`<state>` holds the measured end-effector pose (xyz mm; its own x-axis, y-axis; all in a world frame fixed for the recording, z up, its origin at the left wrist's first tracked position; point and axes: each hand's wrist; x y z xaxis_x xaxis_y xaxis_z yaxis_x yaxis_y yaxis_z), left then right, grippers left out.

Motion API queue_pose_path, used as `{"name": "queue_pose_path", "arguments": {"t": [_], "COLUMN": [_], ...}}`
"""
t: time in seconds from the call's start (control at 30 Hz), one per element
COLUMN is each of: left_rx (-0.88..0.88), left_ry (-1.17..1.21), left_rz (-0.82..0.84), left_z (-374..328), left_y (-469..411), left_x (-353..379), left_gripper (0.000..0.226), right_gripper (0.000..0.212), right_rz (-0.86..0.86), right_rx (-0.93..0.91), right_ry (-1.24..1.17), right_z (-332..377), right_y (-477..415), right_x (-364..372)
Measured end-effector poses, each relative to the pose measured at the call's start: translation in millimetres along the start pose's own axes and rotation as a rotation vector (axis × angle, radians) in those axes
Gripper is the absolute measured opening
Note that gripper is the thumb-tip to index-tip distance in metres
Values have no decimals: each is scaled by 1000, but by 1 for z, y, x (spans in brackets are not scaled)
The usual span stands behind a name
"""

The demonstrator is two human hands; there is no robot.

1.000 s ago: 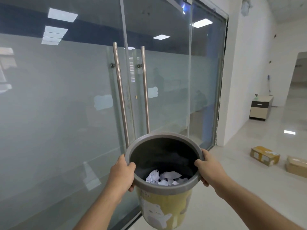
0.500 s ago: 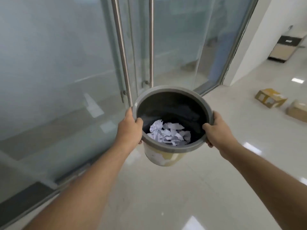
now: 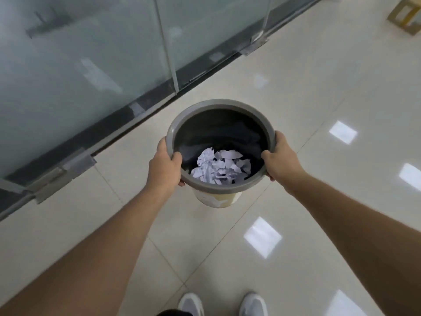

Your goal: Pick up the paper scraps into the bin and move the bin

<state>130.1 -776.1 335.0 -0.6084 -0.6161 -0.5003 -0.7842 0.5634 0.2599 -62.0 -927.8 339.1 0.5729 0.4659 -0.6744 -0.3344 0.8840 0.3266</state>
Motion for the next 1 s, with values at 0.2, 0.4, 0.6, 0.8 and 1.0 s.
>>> {"name": "queue_pose_path", "arguments": {"t": [0.2,0.4,0.6,0.8,1.0], "left_rx": [17,7,-25,-24,9], "left_ry": [-26,-43,-74,-48,-142], "left_rz": [19,67,59,37,66], "left_z": [117,180,210,214,211], "left_y": [-36,-57,-60,-62,-64], "left_x": [67,103,117,120,118], "left_gripper": [39,40,44,49,55], "right_gripper": [48,50,50,53,62], "right_rz": [4,-29,-17,-36,-18], "right_rx": [41,46,65,57,58], "right_ry": [-41,-59,-59,-61,-74], "right_z": [-97,-146,-164,-160,-157], "right_y": [-31,-52,-55,-58,-60], "right_x": [101,154,175,183,177]}}
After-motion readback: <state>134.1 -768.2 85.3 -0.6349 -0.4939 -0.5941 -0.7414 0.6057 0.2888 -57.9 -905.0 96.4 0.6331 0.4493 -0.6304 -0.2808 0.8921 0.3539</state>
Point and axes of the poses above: each hand's wrist, its own y-axis away from the middle knuckle, its own x-axis out of the palm, z = x × y, and after that the axes turned 4 degrees about y, right-handed
